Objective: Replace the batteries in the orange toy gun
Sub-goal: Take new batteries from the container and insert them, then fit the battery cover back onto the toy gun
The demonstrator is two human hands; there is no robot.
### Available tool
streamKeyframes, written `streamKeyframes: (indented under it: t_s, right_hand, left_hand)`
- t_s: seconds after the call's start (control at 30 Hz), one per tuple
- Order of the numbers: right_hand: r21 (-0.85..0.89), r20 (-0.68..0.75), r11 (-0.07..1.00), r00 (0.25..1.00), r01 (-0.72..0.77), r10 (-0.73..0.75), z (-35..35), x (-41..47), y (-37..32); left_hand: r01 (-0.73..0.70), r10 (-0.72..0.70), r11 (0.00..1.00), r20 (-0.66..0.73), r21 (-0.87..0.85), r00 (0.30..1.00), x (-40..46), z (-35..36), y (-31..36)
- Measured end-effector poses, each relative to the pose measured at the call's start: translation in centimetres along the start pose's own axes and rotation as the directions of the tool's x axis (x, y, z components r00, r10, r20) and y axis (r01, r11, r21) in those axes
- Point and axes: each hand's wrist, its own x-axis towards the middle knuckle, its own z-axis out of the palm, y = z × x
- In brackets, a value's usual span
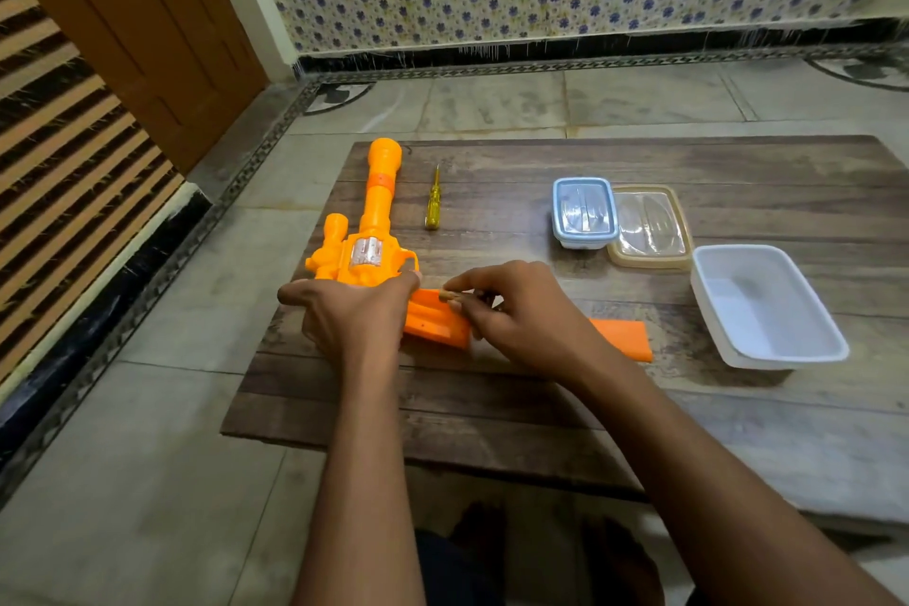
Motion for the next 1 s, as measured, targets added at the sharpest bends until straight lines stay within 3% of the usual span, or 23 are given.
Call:
streamKeyframes:
  t_s: [0.1, 0.33, 0.47, 0.63, 0.73, 1.0]
  right_hand:
    - [-0.034, -0.018, 0.998, 0.999, 0.045, -0.046, -0.3, -0.1, 0.0]
    - [-0.138, 0.010, 0.978, 0.988, 0.157, -0.157, -0.4, -0.2, -0.6]
    - [-0.176, 0.032, 0.964, 0.980, 0.201, -0.198, -1.0, 0.3, -0.8]
    - [-0.289, 0.076, 0.925, 0.969, 0.245, -0.233, -1.3, 0.1, -1.1]
    - [-0.270, 0.101, 0.931, 0.968, 0.247, -0.228, -2.1, 0.1, -1.2]
    - [-0.356, 0.110, 0.898, 0.966, 0.258, -0.234, -3.0, 0.3, -2.3]
  left_hand:
    - [0.054, -0.052, 0.990, 0.021, -0.133, 0.998, 0.4, 0.5, -0.2]
    - [-0.017, 0.052, 0.903, 0.070, -0.429, 0.996, -0.2, 1.4, -0.8]
    - [0.070, -0.002, 0.798, 0.113, -0.599, 0.994, 0.1, 1.8, -1.2]
    - [0.100, -0.016, 0.740, 0.131, -0.666, 0.991, -0.6, 2.2, -1.2]
    - [0.141, -0.030, 0.671, 0.164, -0.728, 0.986, -0.1, 2.6, -1.5]
    - [0.224, -0.103, 0.639, 0.207, -0.736, 0.973, -0.5, 3.5, -1.8]
